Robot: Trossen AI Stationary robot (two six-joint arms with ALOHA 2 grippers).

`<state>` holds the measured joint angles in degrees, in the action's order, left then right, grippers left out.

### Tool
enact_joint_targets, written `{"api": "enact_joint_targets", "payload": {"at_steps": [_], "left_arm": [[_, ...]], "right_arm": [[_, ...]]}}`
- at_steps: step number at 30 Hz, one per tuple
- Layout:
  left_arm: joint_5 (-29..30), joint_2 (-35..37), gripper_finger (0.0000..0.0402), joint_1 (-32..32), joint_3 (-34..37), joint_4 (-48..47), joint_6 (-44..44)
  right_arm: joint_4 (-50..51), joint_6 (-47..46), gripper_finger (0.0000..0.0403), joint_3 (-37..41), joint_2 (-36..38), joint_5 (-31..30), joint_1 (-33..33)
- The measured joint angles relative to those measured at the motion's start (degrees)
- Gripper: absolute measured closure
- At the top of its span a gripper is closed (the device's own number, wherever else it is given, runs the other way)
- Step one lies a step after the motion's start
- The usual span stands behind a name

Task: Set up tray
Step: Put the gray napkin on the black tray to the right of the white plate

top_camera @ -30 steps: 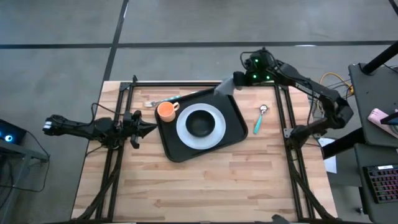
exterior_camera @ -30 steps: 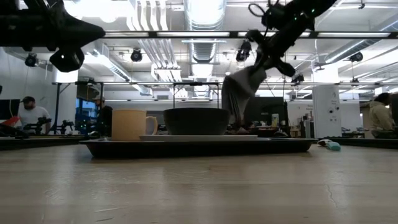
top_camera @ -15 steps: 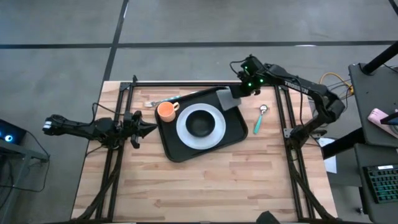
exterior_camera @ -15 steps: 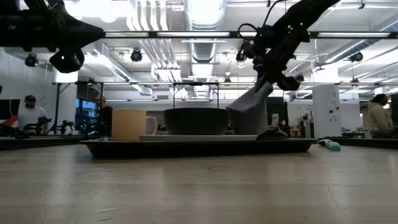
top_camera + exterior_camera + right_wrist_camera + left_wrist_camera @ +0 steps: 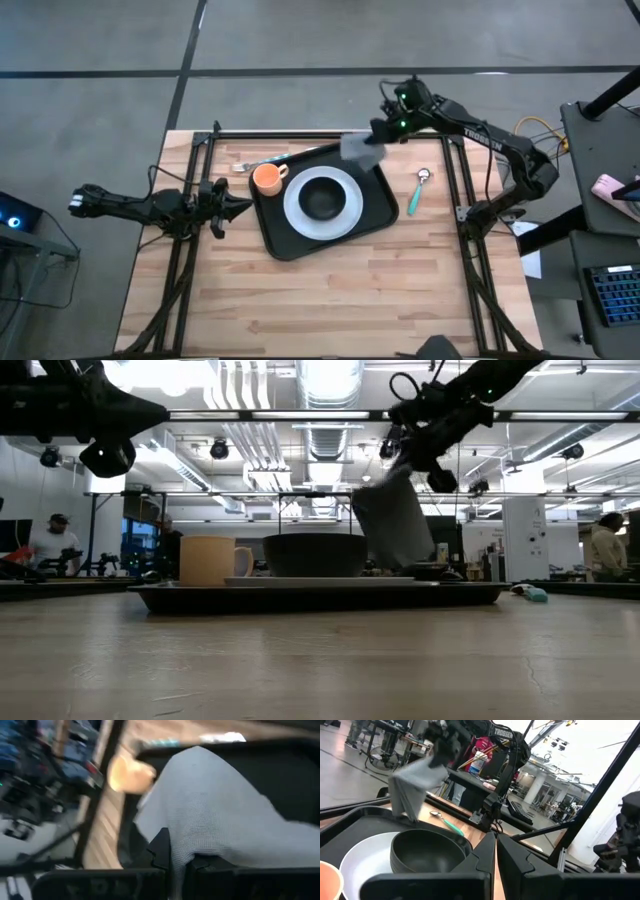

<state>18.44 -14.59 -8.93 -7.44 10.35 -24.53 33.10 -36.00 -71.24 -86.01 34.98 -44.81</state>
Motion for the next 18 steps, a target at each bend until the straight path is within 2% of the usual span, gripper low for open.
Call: {"api": "enact_joint_targets", "payload": {"at_steps": [5, 8, 13, 18], "left_arm": [[0.0, 0.0, 0.0402, 0.0, 0.0, 0.0, 0.0], [0.0, 0.0, 0.0402, 0.0, 0.0, 0.0, -0.2], [0.0, 0.0, 0.0401, 0.0, 0.0, 0.0, -0.2], [0.0, 0.0, 0.0401, 0.0, 0.0, -0.1, -1.1]], "right_arm": [[-7.0, -2.4, 0.0395, -2.6, -2.5, 2.1, -1.2], [-9.8, -2.9, 0.0395, -5.3, -5.8, 6.6, -1.8], [-9.4, -1.1, 0.0395, -8.4, -10.4, 9.8, -1.1], [-8.9, 4.3, 0.0395, -6.7, -11.2, 10.6, 0.2]]}}
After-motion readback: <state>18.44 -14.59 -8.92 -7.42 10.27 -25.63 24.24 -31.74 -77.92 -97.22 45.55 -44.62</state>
